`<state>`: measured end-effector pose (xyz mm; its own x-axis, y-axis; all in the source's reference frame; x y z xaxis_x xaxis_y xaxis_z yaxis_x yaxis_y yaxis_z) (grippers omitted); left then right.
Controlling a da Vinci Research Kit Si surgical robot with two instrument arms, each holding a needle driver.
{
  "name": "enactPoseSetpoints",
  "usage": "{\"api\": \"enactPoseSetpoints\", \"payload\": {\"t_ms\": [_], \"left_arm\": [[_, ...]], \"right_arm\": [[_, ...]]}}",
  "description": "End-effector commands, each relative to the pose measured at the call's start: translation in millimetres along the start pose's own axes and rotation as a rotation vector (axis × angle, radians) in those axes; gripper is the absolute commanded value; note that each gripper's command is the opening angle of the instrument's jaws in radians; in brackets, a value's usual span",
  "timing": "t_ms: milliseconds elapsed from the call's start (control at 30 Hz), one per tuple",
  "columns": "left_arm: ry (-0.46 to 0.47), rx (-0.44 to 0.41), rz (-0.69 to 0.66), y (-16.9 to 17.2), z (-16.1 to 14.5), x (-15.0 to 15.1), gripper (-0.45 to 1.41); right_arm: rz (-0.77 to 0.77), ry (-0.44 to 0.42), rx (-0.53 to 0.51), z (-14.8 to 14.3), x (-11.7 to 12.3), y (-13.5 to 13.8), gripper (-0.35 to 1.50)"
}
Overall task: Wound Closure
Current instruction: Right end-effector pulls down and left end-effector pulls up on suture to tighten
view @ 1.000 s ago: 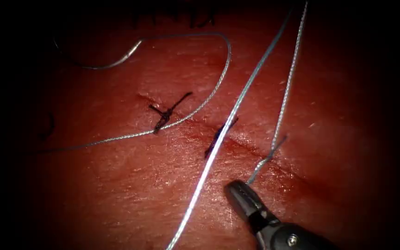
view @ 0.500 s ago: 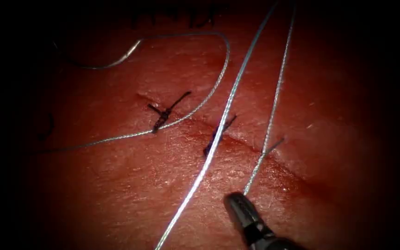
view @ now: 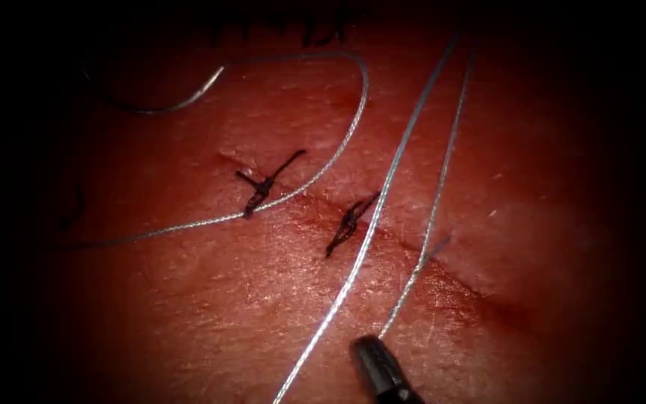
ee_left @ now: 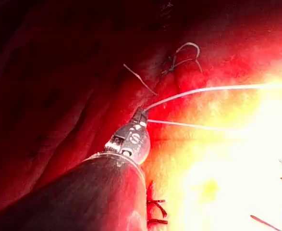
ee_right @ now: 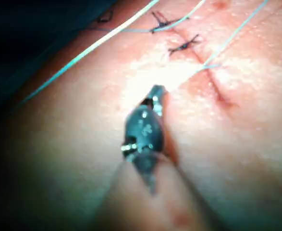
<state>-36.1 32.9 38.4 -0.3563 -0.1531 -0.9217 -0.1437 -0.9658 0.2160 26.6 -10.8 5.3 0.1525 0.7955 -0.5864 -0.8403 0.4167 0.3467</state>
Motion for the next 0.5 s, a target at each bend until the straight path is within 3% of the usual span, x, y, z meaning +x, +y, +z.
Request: {"api": "enactPoseSetpoints", "payload": {"t_ms": [33, 267, 500], "left_arm": [[0.008, -0.007, -0.028, 0.1, -0.1, 0.5, -0.45], [0.055, -0.060, -0.119, 3.9, -5.0, 5.4, -0.45], [0.136, -0.096, -0.208, 8.0, -11.8, 12.8, -0.45]], "right_arm": [[0.002, -0.001, 0.001, 0.5, -0.6, -0.2, -0.35], [0.004, 0.017, 0.019, 0.8, -0.2, 0.5, -0.35], [0.003, 0.018, 0.043, 0.5, -0.2, 0.2, -0.35]]}}
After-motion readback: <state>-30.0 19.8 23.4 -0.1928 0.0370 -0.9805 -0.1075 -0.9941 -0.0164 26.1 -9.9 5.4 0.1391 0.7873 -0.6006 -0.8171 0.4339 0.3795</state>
